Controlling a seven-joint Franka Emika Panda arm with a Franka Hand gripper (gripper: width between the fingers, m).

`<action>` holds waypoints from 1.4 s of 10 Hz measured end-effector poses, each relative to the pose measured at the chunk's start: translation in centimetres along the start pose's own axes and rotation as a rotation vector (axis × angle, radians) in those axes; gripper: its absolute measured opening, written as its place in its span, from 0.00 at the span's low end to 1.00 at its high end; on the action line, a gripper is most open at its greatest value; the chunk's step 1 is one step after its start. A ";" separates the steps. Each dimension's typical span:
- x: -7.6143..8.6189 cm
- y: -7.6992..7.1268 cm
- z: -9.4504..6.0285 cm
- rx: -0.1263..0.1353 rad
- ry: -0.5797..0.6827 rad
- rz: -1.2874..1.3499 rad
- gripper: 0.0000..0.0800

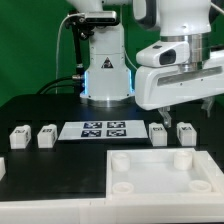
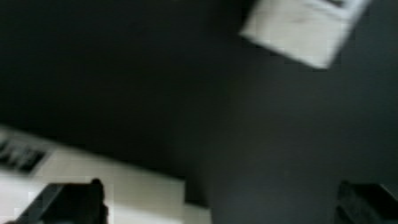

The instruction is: Assemble one leg

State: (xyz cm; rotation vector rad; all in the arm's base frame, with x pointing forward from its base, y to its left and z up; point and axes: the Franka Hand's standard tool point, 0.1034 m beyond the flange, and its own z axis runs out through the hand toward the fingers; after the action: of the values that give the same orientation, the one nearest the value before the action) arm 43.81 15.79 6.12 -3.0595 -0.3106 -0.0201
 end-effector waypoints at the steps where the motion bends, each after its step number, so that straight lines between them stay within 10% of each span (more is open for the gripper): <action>1: -0.2 -0.4 0.2 0.006 -0.001 0.039 0.81; 5: -0.8 -0.2 0.2 0.001 -0.095 0.043 0.81; 11: -2.5 -1.2 1.5 -0.021 -0.702 0.164 0.81; 14: -2.2 -1.3 1.9 -0.014 -0.775 0.163 0.81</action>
Offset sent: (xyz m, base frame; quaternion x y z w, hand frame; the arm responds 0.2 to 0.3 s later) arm 0.0000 0.0000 0.0000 0.0000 0.0000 0.0000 1.0000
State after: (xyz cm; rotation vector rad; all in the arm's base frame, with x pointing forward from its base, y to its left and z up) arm 41.45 16.73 4.31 -2.9410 -0.0846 1.1768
